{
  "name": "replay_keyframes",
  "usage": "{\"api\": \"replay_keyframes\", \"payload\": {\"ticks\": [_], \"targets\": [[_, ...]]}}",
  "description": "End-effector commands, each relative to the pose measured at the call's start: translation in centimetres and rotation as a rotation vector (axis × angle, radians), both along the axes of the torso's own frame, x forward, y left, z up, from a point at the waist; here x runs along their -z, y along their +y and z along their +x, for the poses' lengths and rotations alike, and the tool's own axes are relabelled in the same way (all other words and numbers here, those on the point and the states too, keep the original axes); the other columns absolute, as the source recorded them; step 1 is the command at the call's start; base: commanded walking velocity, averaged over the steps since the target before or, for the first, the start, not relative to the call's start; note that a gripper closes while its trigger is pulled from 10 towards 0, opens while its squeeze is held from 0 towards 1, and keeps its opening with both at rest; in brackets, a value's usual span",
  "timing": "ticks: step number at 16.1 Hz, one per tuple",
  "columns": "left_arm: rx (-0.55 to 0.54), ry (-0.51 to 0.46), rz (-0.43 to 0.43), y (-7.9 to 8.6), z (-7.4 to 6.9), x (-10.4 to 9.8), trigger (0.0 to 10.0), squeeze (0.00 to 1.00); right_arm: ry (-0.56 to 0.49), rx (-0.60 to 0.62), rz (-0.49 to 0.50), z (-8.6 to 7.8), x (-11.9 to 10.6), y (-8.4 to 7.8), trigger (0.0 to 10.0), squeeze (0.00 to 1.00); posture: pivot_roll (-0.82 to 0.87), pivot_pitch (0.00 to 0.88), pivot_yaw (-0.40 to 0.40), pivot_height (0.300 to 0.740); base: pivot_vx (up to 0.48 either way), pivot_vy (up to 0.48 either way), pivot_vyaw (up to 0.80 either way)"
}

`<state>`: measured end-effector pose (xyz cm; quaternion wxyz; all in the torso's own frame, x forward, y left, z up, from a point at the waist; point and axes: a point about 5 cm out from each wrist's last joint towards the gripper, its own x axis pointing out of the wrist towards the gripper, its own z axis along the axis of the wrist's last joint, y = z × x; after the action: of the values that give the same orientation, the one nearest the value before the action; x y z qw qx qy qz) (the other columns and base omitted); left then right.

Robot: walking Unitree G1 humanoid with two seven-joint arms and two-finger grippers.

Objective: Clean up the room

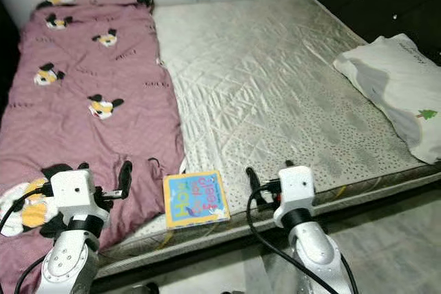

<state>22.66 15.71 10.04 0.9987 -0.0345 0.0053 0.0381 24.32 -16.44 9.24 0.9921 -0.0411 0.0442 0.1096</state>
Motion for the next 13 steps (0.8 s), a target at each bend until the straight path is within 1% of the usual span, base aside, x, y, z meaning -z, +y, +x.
{"api": "replay_keyframes", "payload": {"ticks": [1,2,3,4,5,6,7,9,11,13], "targets": [[-0.006,0.013,-0.005,0.0,-0.3,0.1,10.0,0.0,-0.01,-0.025,-0.023,0.0,-0.5,0.1,10.0,0.0,-0.01,0.185,-0.067,0.74,0.0,0.0,0.0],[-0.006,0.016,-0.01,0.0,-0.3,0.1,10.0,0.0,-0.014,-0.024,-0.024,0.0,-0.6,0.2,10.0,0.0,-0.01,0.184,-0.07,0.74,0.0,0.0,0.0],[-0.008,0.016,-0.009,0.1,-0.2,0.2,10.0,0.0,-0.03,-0.012,-0.045,0.3,-0.8,0.1,10.0,0.0,-0.01,0.18,-0.063,0.74,0.0,0.0,0.0],[-0.007,0.014,0.001,0.3,-0.2,0.1,10.0,0.0,-0.041,0.0,-0.045,0.5,-0.7,0.1,10.0,0.0,0.0,0.173,-0.05,0.74,0.0,0.0,0.0],[0.006,0.009,0.025,0.5,0.0,0.0,10.0,0.0,-0.066,0.03,-0.04,0.8,-0.8,0.2,10.0,0.0,0.01,0.16,-0.014,0.74,0.0,0.0,0.0],[0.013,0.009,0.033,0.7,0.2,0.0,10.0,0.0,-0.08,0.044,-0.039,1.0,-0.8,0.3,10.0,0.0,0.01,0.156,-0.005,0.74,0.0,0.0,0.0],[0.027,0.011,0.041,0.9,0.4,0.0,10.0,0.0,-0.086,0.065,-0.017,1.1,-0.8,0.5,10.0,0.0,0.02,0.144,0.036,0.74,0.0,0.0,0.0],[0.075,0.013,0.062,0.7,1.2,-0.1,10.0,0.0,-0.099,0.12,0.009,1.1,-0.7,0.4,10.0,0.0,0.01,0.127,0.095,0.74,0.0,0.0,0.0],[0.121,0.014,0.075,0.3,1.8,-0.1,10.0,0.0,-0.092,0.163,0.024,1.0,-0.4,0.1,10.0,0.0,0.01,0.118,0.133,0.74,0.0,0.0,0.0],[0.136,0.014,0.081,0.3,2.2,-0.2,10.0,0.0,-0.092,0.169,0.024,1.0,-0.4,0.1,10.0,0.0,0.0,0.114,0.144,0.74,0.0,0.0,0.0]]}}
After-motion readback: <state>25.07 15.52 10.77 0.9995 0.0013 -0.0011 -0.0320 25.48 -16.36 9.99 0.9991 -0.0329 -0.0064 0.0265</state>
